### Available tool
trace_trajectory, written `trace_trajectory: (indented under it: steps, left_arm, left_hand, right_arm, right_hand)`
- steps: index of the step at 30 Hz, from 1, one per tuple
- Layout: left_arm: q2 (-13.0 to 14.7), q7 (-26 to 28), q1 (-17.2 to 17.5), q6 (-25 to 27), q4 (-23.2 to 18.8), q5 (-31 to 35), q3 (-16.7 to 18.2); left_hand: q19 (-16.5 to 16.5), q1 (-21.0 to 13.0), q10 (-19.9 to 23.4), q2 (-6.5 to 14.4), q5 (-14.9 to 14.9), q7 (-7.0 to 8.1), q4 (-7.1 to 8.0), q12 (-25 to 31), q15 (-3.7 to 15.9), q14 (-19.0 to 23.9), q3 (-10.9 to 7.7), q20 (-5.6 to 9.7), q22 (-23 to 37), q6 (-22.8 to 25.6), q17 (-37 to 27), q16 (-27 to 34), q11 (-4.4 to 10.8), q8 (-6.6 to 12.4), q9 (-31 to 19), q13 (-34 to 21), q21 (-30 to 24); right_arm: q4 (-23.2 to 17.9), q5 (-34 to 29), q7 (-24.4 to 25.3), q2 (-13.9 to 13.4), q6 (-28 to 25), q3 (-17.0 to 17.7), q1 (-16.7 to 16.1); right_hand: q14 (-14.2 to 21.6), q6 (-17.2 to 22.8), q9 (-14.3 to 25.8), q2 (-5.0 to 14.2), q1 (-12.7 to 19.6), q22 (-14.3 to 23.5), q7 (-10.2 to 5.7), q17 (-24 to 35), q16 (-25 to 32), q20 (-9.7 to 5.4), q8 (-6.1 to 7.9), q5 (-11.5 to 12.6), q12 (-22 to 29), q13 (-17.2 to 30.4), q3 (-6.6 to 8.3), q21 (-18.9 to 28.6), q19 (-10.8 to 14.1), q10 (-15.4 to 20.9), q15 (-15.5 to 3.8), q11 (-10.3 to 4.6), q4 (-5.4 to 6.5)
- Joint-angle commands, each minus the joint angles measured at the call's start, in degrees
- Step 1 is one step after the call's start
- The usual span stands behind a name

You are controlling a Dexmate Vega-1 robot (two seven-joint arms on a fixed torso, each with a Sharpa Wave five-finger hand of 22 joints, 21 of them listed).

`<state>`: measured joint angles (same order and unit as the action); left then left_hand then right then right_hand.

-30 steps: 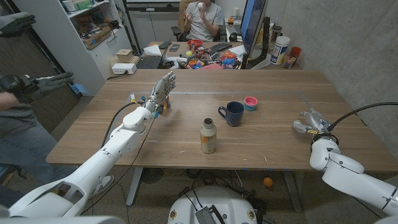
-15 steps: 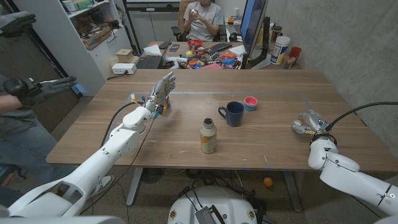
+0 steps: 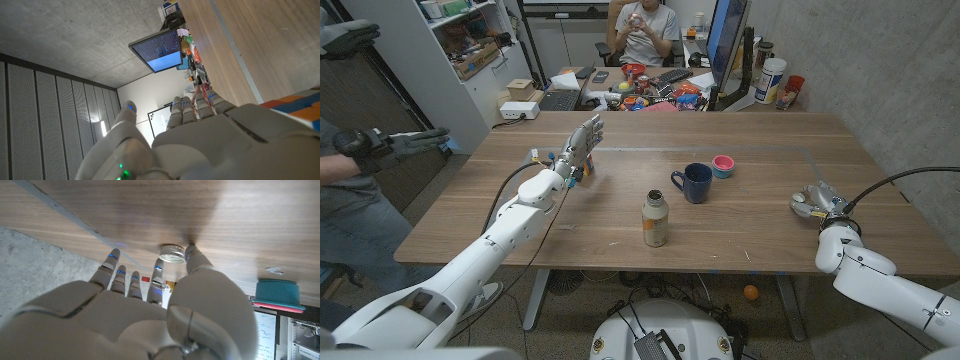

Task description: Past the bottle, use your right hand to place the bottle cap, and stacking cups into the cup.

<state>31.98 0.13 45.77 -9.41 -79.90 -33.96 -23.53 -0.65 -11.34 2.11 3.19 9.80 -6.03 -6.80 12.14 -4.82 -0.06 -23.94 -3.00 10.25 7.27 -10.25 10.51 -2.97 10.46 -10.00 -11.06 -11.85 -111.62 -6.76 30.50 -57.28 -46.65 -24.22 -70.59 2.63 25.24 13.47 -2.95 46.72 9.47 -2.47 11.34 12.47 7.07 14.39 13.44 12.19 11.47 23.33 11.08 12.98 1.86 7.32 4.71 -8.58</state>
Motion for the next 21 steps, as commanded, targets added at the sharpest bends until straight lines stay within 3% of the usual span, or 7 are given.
trace_trajectory:
  steps: [1, 9, 21]
  left_arm:
    - [-0.31, 0.01, -0.31, 0.14, 0.81, 0.04, -0.11]
    - [-0.42, 0.11, -0.23, -0.16, 1.05, -0.02, 0.02]
    - [-0.88, -0.45, -0.7, -0.28, 1.93, -0.11, -0.3]
  left_hand:
    - [-0.09, -0.13, 0.05, 0.52, 0.32, 0.15, -0.2, -0.01, -0.02, 0.42, -0.1, -0.73, 0.16, 0.14, -0.23, 0.3, -0.01, 0.28, -0.27, -0.25, 0.23]
    - [-0.21, -0.1, -0.03, 0.56, 0.32, 0.12, -0.21, -0.05, -0.08, 0.39, -0.09, -1.05, 0.16, 0.1, -0.23, 0.29, 0.07, 0.26, -0.27, -0.26, 0.28]
    - [-0.24, -0.06, -0.02, 0.6, 0.32, 0.24, -0.22, -0.05, -0.06, 0.37, -0.07, -1.18, 0.18, 0.1, -0.23, 0.29, 0.08, 0.27, -0.28, -0.26, 0.29]
  right_arm:
    - [1.99, 1.47, 0.04, 0.63, 0.83, -0.78, 1.43]
    - [2.52, 1.87, 0.44, 0.76, 1.53, -0.94, 2.07]
    - [1.47, 2.42, 1.62, 0.45, 1.91, 0.0, 1.22]
  right_hand:
    - [1.3, 2.22, 0.33, 0.72, 0.08, 0.31, -0.28, 0.16, 0.52, 0.43, 0.96, 0.24, 0.76, 0.06, 0.12, 0.29, 0.95, 1.52, -0.3, 0.0, 0.43]
    - [3.09, 8.1, 1.34, 1.73, 0.88, 0.31, -0.05, -0.08, 0.67, 0.65, 3.33, 0.34, 1.3, 0.06, 0.13, 0.43, 2.24, 4.29, -1.05, -0.1, 0.31]
    - [3.91, 9.56, 2.02, 2.55, 1.31, 0.32, -0.23, -0.11, 0.75, 0.72, 4.05, 0.32, 1.38, 0.05, 0.13, 0.45, 2.85, 5.42, -1.57, -0.18, 0.36]
